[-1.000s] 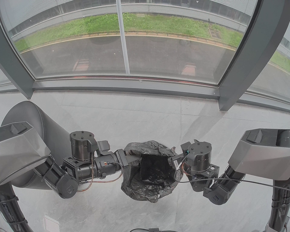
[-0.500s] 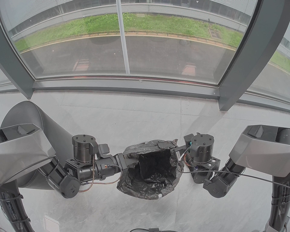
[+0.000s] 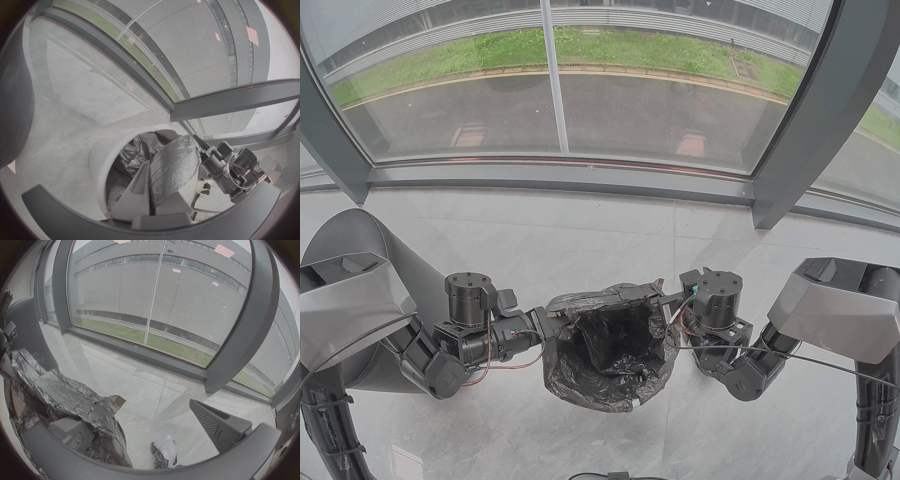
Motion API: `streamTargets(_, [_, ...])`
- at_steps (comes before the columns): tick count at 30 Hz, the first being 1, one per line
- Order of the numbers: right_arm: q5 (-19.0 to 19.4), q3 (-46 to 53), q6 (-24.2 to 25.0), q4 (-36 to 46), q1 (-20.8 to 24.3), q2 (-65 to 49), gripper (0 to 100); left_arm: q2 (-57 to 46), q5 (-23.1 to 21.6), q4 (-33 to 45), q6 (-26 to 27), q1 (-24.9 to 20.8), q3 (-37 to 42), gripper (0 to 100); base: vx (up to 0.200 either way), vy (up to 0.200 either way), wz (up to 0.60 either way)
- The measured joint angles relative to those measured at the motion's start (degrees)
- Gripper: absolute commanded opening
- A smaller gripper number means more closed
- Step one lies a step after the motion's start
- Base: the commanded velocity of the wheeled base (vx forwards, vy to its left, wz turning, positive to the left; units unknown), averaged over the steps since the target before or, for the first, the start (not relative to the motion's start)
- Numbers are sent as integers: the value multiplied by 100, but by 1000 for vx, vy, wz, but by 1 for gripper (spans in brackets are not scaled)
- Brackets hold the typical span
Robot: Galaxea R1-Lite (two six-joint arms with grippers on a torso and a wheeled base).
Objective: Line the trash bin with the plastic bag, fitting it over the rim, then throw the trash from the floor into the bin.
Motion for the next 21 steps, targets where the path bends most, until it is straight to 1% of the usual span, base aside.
streamTargets(1, [16,-6,-1,-50,-6,13,100,13,33,0,17,6,-4,100,0,0,0])
streamTargets(8, [40,-48,-4,-88,-16,72,100,55,66,-1,83,13,-15,100,0,0,0])
streamTargets(13, [40,-77,0,-99,-52,116,100,101,127,-15,343,9,-23,100,0,0,0])
streamTargets(16, [40,-89,0,-104,-63,133,100,123,313,-12,501,17,-26,100,0,0,0])
streamTargets(21, [38,-96,2,-132,-69,149,100,138,861,-17,720,22,-41,100,0,0,0])
